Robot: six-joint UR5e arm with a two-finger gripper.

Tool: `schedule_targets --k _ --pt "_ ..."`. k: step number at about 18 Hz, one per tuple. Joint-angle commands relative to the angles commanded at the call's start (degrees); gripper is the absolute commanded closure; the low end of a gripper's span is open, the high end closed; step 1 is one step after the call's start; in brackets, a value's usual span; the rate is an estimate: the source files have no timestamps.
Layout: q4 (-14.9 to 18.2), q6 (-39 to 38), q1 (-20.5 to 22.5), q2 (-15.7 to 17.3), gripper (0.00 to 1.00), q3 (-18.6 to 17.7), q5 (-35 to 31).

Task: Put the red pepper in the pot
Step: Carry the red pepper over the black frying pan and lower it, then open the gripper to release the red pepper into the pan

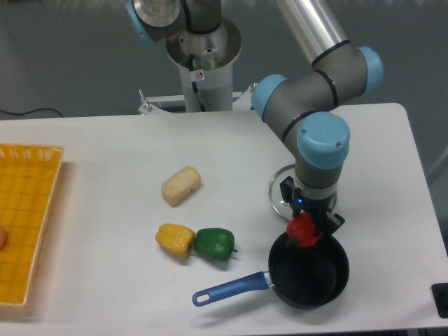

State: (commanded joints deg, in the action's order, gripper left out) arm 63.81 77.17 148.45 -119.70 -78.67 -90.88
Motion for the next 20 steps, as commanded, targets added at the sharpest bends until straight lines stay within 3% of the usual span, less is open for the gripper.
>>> schedule_targets --k 6,20 --pt "-1.94 -0.62 0.00 -1.84 0.64 2.11 0.00" --pt "-7.82 -1.23 -0.97 -5.89 0.64 2.20 -0.52"
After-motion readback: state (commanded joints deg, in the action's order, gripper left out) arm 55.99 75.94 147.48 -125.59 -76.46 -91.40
